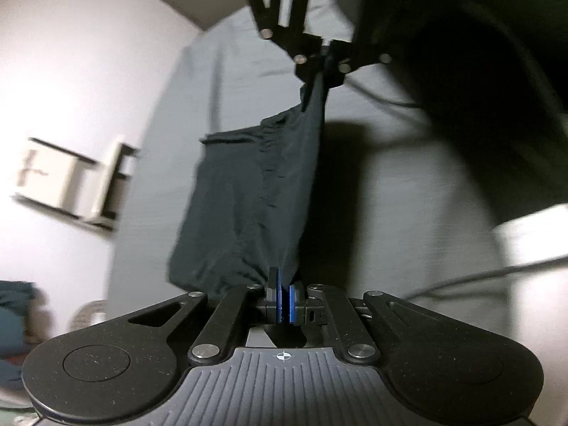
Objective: Fold clothes
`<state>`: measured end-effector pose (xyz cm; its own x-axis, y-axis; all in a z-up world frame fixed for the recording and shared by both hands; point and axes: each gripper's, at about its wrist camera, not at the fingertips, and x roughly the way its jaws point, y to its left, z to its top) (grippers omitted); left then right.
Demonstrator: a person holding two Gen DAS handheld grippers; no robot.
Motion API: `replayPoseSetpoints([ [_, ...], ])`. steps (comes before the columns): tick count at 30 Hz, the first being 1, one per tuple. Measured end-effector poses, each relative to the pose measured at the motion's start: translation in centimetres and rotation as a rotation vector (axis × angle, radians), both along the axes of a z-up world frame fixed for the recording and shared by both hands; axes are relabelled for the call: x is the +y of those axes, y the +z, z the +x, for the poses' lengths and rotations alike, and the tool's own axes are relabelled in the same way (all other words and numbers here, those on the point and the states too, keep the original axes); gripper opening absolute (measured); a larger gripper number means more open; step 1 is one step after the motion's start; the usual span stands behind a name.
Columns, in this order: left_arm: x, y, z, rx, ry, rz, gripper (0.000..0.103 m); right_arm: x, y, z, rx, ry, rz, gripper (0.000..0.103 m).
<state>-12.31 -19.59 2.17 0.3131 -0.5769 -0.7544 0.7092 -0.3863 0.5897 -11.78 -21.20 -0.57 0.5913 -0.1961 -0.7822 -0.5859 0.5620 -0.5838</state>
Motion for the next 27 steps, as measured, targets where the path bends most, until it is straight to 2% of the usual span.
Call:
replayPoseSetpoints([
  [4,0.8,1.0,-0.3,0.059,-0.026,0.054,0.004,-0.5,1.4,0.5,0.112,-0.052,0.173,0.004],
  [6,1.1,1.6,-0.3,0.089,-0.037,0.079,0.004,-1.6,2.2,2.1,0.127,-0.086,0.224,0.004],
  [8,0.0,2.9,1.0,0.119,-0.030,0.086,0.004,-2.4,3.1,2.5,0.130,-0.126,0.274,0.004],
  [10,-1.5,3.8,2.6,0.145,-0.029,0.098,0.004,-2.3,3.8,-0.2,0.134,-0.173,0.327,0.004],
  [11,-2.5,4.2,3.5,0.158,-0.028,0.107,0.004,-3.2,4.1,0.6,0.142,-0.192,0.353,0.004],
  [13,-4.1,4.7,4.7,0.176,-0.027,0.133,0.004,-4.1,4.8,-1.1,0.151,-0.222,0.399,0.004],
  [14,-4.9,4.9,5.3,0.188,-0.027,0.150,0.004,-4.8,4.8,-0.5,0.164,-0.239,0.422,0.004],
  [16,-6.5,5.3,6.5,0.212,-0.026,0.179,0.004,-6.2,4.9,-0.6,0.181,-0.266,0.456,0.004],
  [20,-10.4,5.4,9.0,0.273,-0.003,0.224,0.004,-9.1,4.1,2.0,0.228,-0.319,0.517,0.004],
  [27,-15.8,2.8,13.4,0.345,0.074,0.272,0.004,-13.5,1.2,6.3,0.283,-0.387,0.602,0.004],
])
